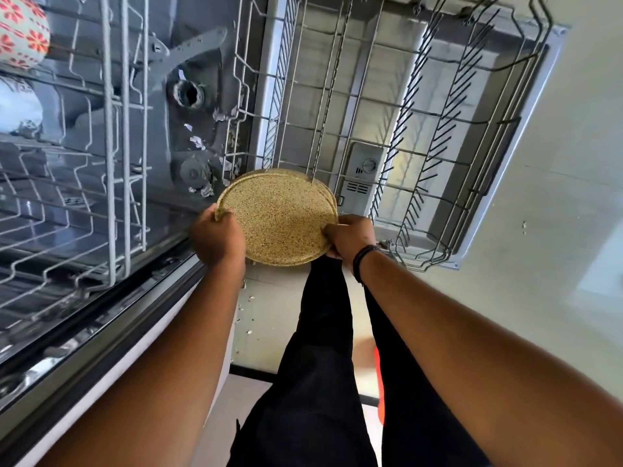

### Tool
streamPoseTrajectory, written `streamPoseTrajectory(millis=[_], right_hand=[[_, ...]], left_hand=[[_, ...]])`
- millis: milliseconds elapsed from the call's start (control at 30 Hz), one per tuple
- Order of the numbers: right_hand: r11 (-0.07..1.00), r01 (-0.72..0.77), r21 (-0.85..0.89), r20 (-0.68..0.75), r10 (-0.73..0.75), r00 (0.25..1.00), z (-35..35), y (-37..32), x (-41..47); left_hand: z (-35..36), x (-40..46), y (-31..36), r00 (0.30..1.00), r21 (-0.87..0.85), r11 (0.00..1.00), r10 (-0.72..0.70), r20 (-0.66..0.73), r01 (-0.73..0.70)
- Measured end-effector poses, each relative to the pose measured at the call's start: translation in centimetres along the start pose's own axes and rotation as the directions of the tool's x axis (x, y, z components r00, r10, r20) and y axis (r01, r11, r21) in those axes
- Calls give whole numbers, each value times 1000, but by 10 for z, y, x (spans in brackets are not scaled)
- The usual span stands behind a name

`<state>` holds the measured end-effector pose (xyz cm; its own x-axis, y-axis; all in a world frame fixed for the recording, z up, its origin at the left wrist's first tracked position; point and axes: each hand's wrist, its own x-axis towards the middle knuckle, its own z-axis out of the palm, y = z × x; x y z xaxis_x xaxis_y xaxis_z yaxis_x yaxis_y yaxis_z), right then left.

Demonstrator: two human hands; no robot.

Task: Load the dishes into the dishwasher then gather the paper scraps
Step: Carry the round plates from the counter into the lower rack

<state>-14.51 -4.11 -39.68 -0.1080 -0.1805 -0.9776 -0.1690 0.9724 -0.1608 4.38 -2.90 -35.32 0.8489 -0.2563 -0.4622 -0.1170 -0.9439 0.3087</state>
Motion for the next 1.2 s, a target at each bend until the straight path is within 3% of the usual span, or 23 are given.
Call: streamPoseTrajectory(millis=[400,733,1000,1200], right_hand=[[1000,-11,-10,-38,11,999,3,-13,21],[997,-23,-71,94,30,995,-2,-19,24],[965,129,-229,112,-105,988,-19,-26,6],[933,254,-256,105,-235,966,-53,-35,-44]], left_hand=[[24,24,10,997,98,995,-20,76,12],[26,33,25,995,325,945,-4,103,-30],[10,16,22,989,293,955,3,146,-47],[-23,-26,24,972,311,939,79,221,-147]])
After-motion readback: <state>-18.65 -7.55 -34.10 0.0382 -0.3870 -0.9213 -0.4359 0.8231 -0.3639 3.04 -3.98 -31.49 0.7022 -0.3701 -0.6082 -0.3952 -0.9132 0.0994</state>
